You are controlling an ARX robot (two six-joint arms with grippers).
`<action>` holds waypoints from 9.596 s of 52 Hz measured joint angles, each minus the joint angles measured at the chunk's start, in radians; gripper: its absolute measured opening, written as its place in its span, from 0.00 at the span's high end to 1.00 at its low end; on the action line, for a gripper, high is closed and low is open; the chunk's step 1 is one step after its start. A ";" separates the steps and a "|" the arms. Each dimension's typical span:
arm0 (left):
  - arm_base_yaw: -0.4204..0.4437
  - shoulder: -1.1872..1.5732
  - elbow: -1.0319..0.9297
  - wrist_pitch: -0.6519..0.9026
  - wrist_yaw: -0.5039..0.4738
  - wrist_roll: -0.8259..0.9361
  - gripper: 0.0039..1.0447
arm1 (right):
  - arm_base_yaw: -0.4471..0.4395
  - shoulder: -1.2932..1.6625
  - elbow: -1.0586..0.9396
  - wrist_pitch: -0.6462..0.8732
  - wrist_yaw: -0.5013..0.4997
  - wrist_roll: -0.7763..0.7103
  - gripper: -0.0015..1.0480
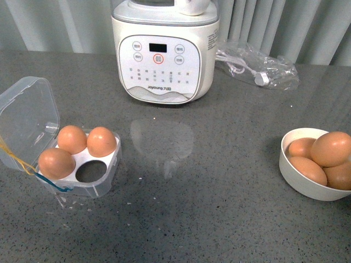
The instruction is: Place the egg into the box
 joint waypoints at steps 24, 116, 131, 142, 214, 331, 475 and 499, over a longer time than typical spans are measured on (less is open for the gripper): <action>0.000 0.000 0.000 0.000 0.000 0.000 0.06 | 0.060 0.478 0.128 0.342 -0.204 -0.113 0.07; 0.000 0.000 0.000 0.000 0.000 0.000 0.06 | 0.134 0.858 0.254 0.467 -0.299 -0.023 0.60; 0.000 0.000 0.000 0.000 0.000 0.000 0.06 | 0.140 0.758 0.257 0.406 -0.304 -0.025 0.61; 0.000 0.000 0.000 0.000 0.000 0.000 0.06 | 0.148 0.624 0.335 0.317 -0.356 -0.011 0.62; 0.000 0.000 0.000 0.000 0.000 0.000 0.06 | 0.652 1.228 1.025 -0.006 -0.858 -0.196 0.62; 0.000 0.000 0.000 0.000 -0.003 0.000 0.06 | 0.612 0.924 0.552 0.745 0.198 -0.052 0.33; 0.000 -0.002 0.000 0.000 0.000 0.000 0.06 | 0.097 -0.812 -0.194 -0.200 -0.077 -0.058 0.62; 0.000 -0.002 0.000 0.000 0.000 0.000 0.06 | 0.097 -0.812 -0.194 -0.200 -0.077 -0.058 0.08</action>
